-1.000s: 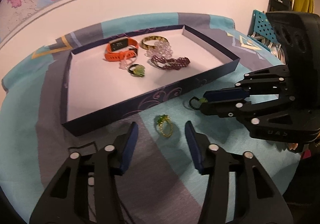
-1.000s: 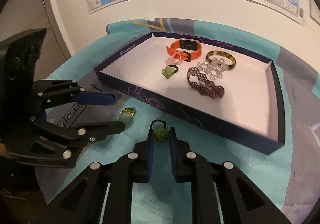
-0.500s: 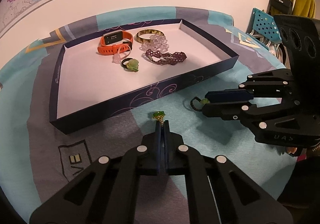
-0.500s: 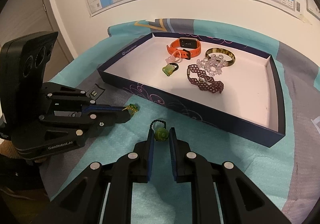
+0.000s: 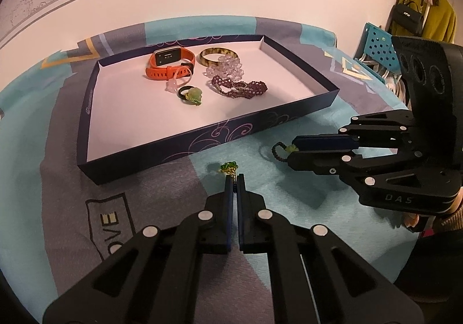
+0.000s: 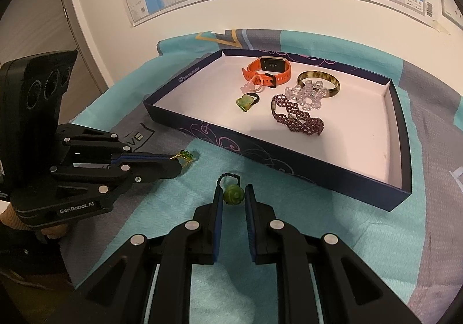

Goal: Organize jewelry
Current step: 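Grasp the green-stone ring with the right tool while the left tool grasps the gold green-stone ring, then carry the green-stone ring and gold ring over the box with both tools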

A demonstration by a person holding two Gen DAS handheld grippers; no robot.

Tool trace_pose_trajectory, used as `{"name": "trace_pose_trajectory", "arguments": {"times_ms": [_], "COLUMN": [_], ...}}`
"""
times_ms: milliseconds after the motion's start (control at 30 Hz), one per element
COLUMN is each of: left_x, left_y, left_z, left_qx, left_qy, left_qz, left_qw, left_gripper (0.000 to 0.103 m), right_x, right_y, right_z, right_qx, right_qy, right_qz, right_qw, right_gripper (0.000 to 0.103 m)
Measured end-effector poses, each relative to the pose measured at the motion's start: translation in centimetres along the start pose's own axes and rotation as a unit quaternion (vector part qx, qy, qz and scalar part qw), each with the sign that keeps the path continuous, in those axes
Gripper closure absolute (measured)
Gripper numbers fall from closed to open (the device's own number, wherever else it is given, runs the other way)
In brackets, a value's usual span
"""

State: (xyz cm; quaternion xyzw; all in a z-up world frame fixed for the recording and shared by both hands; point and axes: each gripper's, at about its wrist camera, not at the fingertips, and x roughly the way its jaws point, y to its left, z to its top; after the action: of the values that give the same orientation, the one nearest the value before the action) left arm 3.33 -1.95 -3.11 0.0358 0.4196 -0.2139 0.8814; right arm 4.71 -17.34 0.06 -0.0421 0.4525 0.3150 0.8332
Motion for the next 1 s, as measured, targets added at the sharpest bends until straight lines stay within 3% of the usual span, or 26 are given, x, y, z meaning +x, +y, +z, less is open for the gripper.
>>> {"name": "trace_pose_trajectory", "arguments": {"times_ms": [1000], "left_x": [-1.6], "left_y": [-0.4], "left_z": [0.4], "left_qx": [-0.005], "left_qy": [-0.024], "left_qz": [-0.002], "left_qw": [0.9997], "left_gripper": [0.100], "right_x": [-1.0], "right_y": [-0.2], "right_z": [0.0], "right_qx": [0.009], "right_qy": [-0.020], "right_qz": [-0.002], "right_qw": [1.000], "right_gripper": [0.089]}}
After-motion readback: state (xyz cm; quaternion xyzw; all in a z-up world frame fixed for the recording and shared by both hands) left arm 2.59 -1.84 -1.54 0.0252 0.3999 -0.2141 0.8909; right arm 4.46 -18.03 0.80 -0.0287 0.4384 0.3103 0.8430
